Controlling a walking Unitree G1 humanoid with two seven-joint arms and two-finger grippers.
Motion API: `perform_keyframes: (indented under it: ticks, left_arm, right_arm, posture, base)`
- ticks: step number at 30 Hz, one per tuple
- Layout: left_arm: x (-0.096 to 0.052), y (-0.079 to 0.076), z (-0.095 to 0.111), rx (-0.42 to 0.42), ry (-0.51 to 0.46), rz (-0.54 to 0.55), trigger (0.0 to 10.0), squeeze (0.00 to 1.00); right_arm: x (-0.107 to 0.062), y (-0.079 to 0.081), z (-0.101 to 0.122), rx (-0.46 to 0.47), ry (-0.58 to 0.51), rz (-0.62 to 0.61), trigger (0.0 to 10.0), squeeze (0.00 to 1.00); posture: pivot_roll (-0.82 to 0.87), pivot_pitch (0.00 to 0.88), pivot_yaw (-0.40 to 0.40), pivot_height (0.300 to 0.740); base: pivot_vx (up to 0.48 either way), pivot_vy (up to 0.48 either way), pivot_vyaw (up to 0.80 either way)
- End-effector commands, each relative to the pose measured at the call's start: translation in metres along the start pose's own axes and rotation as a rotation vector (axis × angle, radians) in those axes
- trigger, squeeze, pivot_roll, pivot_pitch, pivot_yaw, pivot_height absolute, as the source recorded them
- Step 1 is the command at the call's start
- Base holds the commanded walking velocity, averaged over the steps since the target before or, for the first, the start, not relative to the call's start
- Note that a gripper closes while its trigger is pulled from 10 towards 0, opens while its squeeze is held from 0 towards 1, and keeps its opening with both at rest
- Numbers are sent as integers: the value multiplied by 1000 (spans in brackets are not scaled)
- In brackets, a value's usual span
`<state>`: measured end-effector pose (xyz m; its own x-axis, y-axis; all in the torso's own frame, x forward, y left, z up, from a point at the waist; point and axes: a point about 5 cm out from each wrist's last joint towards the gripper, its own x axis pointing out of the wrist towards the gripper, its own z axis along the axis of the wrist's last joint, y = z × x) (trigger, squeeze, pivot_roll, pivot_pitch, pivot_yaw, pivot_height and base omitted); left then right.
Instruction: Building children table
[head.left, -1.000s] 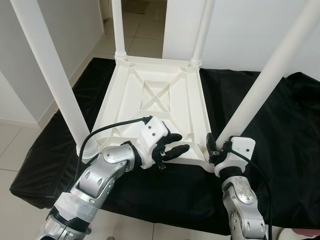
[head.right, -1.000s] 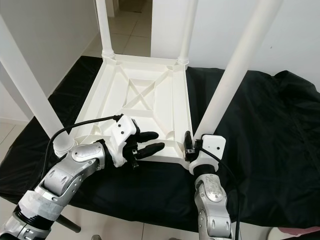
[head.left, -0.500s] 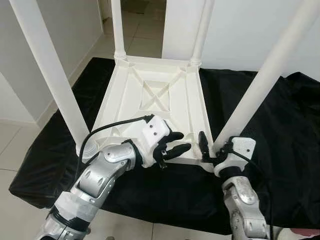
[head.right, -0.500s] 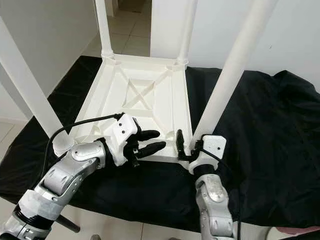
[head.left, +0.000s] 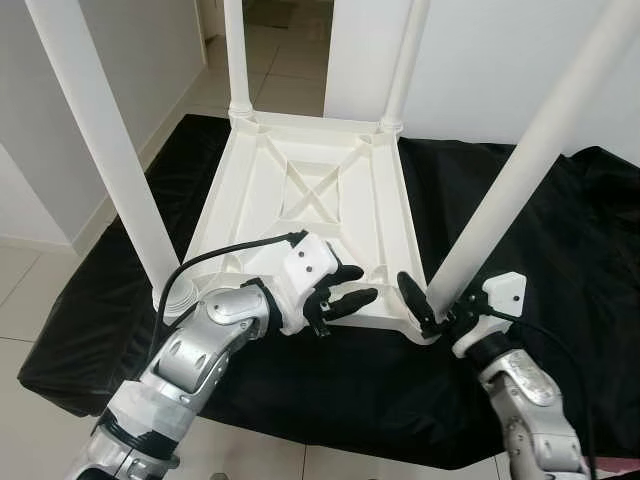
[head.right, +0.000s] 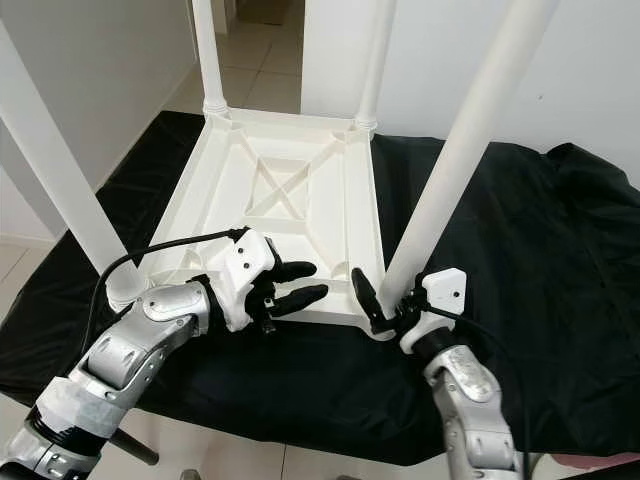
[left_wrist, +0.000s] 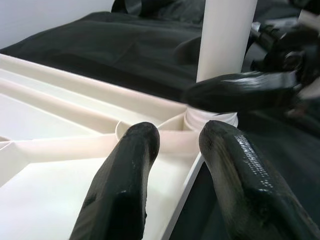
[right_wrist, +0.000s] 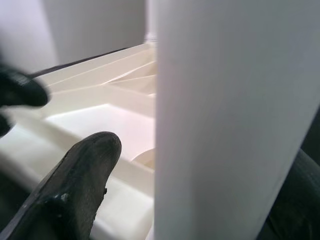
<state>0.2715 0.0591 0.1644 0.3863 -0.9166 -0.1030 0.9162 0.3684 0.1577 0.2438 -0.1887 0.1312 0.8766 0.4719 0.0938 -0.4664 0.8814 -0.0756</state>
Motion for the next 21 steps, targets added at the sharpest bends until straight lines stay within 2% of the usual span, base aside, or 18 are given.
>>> perform_keyframes:
  ticks: [1,5,6,8,9,21]
  left_arm:
    - [2,-4,3,26,7,-145,10000,0]
    - [3,-3,4,52,4,-140,10000,0]
    - [4,-2,5,53,-3,-137,10000,0]
    - [6,-1,7,51,-9,-135,10000,0]
    - [7,-1,7,52,-11,-134,10000,0]
    - [8,-1,11,58,-16,-147,10000,0]
  right_arm:
    - [2,-2,-4,-3,34,74,10000,0]
    - [5,-6,-7,-35,70,136,10000,0]
    - [7,-7,-7,-37,71,153,8314,0]
    - [10,-9,-7,-36,74,182,8314,0]
    - [12,-11,-8,-45,77,192,0,0]
    - [15,-11,-11,-27,90,261,0,0]
  posture:
    - [-96,0,-37,740]
    - [-96,0,-32,740]
    - [-96,0,-25,740]
    - [-96,0,-25,740]
    - [-95,0,-19,740]
    - [-80,0,-19,740]
  base:
    - [0,0,0]
    - [0,0,0]
    - [0,0,0]
    - [0,0,0]
    - [0,0,0]
    - [0,0,0]
